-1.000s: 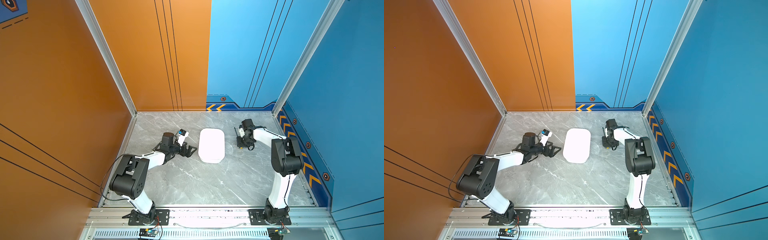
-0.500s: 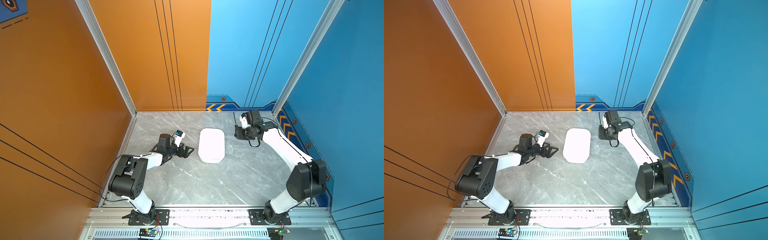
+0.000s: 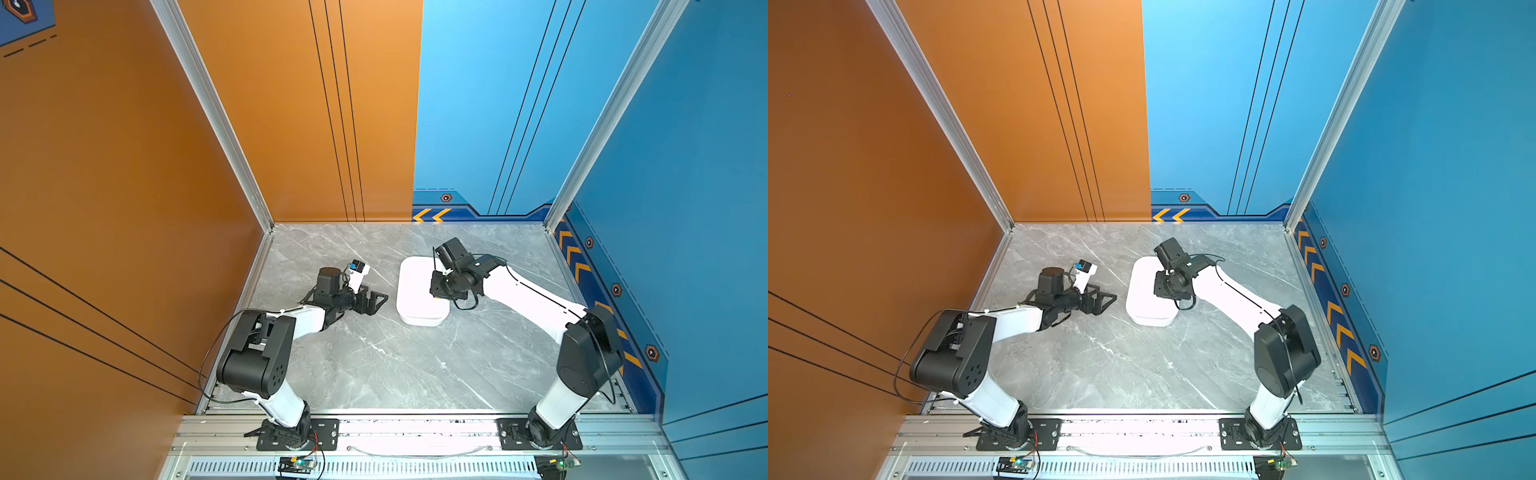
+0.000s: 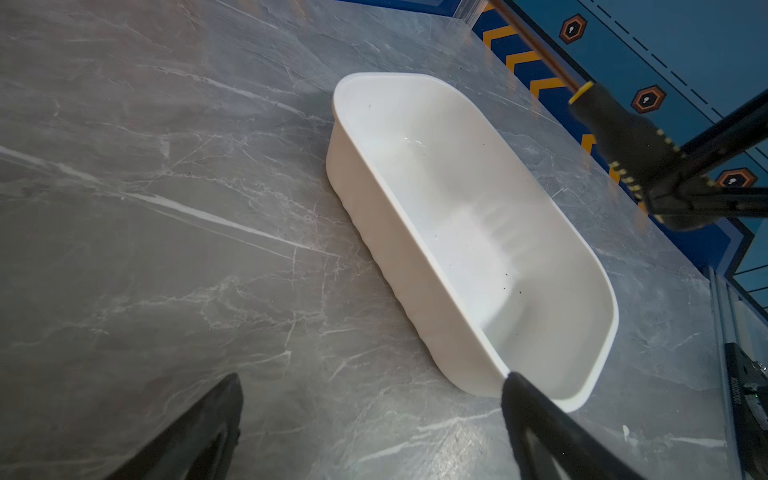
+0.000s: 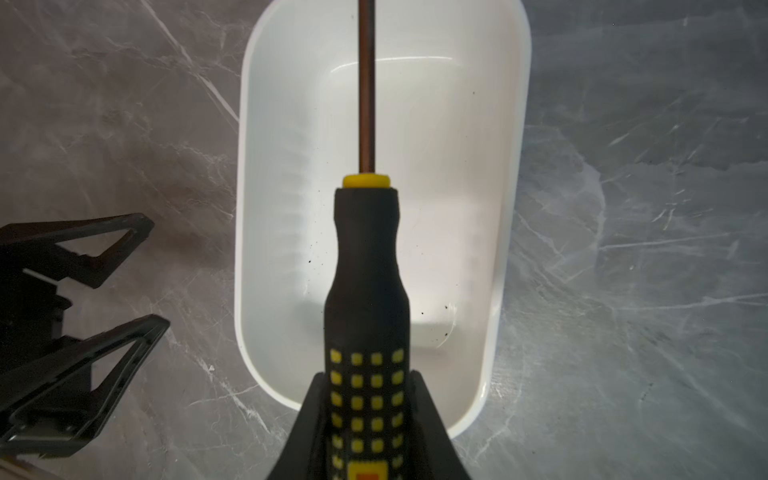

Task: Put the screwdriver in the bin
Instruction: 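Lift the screwdriver with the right gripper and carry it over the white bin, then lower the screwdriver into the white bin and open the right gripper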

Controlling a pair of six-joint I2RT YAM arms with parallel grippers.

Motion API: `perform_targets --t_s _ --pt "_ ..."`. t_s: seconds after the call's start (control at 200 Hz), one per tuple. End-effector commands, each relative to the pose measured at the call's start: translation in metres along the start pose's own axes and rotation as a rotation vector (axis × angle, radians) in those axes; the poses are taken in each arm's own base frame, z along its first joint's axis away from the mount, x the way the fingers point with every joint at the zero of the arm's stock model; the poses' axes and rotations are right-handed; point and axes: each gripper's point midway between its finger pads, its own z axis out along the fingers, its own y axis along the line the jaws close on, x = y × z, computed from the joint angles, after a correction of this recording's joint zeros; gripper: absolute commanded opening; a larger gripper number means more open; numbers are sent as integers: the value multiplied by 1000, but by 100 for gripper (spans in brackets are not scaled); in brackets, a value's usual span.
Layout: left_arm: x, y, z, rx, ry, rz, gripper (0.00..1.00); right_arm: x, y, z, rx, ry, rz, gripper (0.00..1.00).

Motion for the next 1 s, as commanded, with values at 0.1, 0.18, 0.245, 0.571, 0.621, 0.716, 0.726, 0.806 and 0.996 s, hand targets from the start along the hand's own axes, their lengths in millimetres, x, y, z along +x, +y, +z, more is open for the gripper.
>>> perform_targets --t_s 0.1,0.18,0.245,0.571,0.621,0.716,0.726,0.806,0.996 --pt "-2 6 -1 -20 -13 -6 98 -6 3 18 46 -32 112 0" --pt "-1 7 0 -19 -11 -9 98 -4 4 29 53 -17 122 0" --pt "-1 8 1 -19 -11 -8 98 -3 4 36 60 -7 128 0" --pt "1 10 3 -12 -7 -15 98 4 10 65 88 26 123 0" --pt "1 10 4 -11 -9 -14 98 4 10 69 90 32 123 0" --pt "0 10 3 -10 -15 -12 98 4 11 74 94 37 122 0" --pt "0 10 3 -9 -16 -11 98 4 12 74 95 36 122 0" --pt "-1 10 1 -8 -24 -12 98 6 10 78 105 42 119 0" --pt "-1 11 1 -1 -31 -21 98 13 5 85 128 69 103 0"
